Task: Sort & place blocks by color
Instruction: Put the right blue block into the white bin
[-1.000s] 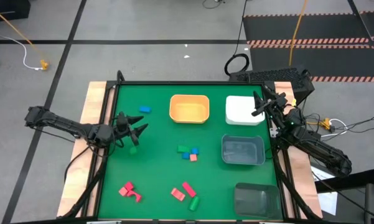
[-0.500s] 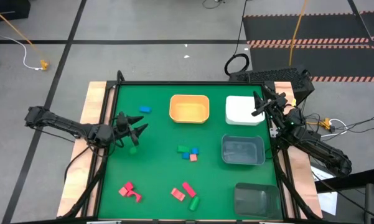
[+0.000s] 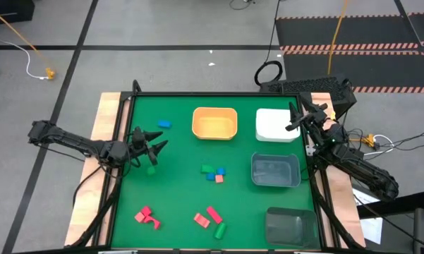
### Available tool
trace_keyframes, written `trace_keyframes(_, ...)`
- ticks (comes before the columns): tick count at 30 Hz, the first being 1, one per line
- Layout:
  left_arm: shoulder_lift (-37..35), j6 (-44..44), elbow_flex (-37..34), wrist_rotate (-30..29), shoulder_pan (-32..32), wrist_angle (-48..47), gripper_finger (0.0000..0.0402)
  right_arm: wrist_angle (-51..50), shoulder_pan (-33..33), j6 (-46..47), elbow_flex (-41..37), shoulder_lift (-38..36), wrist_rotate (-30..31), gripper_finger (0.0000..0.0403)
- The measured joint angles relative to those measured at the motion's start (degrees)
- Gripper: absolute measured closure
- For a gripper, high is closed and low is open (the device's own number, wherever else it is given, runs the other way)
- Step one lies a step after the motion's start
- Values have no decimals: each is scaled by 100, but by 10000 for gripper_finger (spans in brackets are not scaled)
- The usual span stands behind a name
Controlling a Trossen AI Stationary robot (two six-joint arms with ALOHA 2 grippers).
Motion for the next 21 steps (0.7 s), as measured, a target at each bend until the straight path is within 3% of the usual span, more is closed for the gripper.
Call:
trace_keyframes(13, -2, 0, 0, 0, 2, 0, 160, 9, 7, 153, 0, 0, -23, 161)
trace_keyframes(16, 0, 0, 2, 0, 0, 0, 160, 54, 11, 1315, 0, -2, -26, 161)
trace_keyframes(21, -2, 0, 1, 0, 2, -1, 160, 5, 11, 4304, 0, -2, -26, 161)
